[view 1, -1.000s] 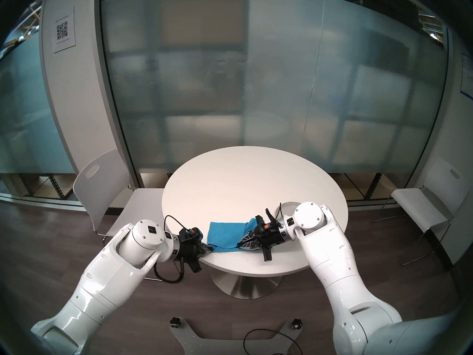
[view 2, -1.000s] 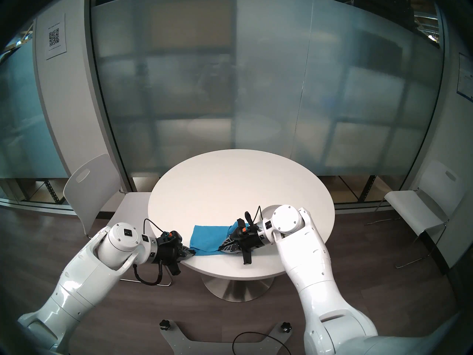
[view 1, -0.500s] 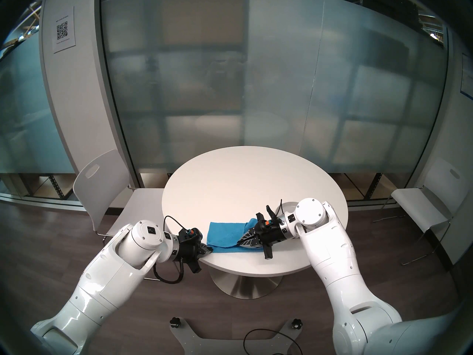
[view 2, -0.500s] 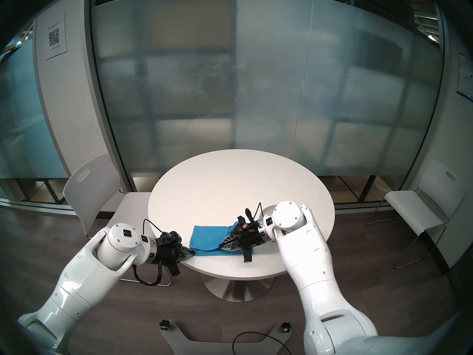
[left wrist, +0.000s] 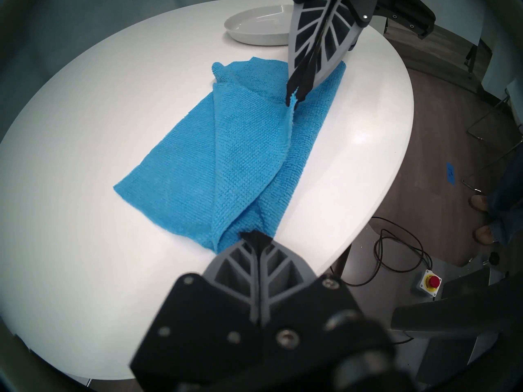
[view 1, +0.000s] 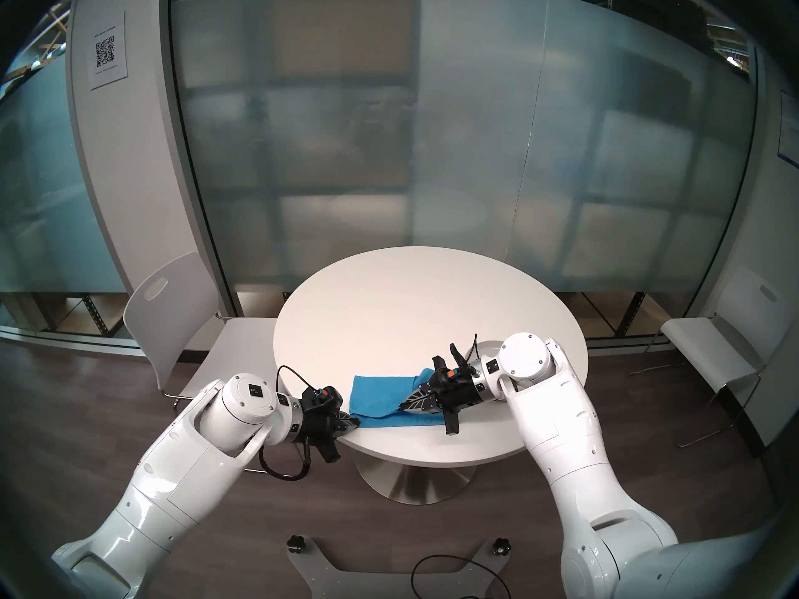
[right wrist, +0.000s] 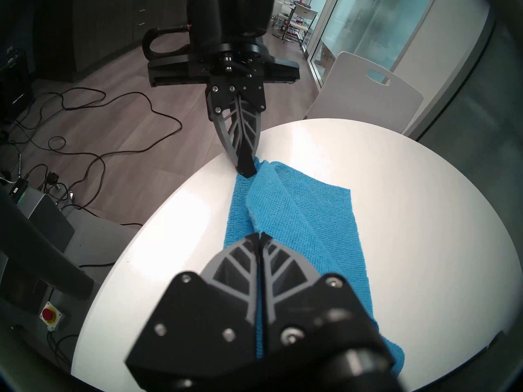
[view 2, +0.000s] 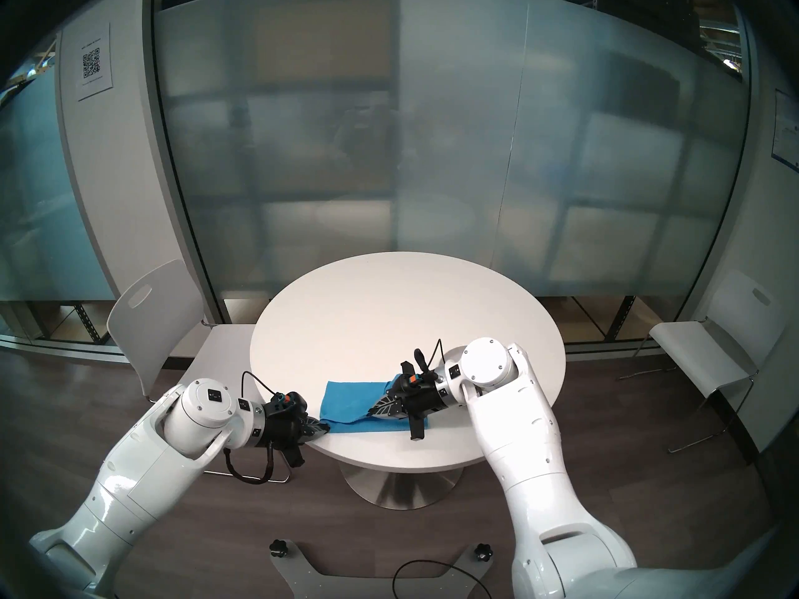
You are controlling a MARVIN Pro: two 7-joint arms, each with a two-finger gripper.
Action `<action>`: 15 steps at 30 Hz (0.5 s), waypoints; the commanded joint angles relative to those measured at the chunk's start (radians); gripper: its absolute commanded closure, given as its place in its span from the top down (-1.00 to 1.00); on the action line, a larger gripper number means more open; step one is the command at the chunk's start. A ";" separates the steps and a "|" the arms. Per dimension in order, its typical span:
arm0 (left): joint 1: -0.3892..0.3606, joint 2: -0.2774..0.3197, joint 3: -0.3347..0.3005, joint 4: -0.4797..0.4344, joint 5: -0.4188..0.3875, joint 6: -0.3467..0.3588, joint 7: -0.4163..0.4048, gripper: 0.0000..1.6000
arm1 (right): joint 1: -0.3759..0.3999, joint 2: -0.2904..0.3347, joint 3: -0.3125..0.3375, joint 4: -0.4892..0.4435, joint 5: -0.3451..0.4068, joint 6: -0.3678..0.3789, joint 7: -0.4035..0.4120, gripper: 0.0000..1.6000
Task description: Fold the napkin in half twice and place it beside the plate
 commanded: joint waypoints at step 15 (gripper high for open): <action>0.012 0.008 -0.007 -0.025 -0.011 0.003 -0.001 -1.00 | 0.102 -0.061 0.003 0.031 0.008 -0.010 -0.063 -0.70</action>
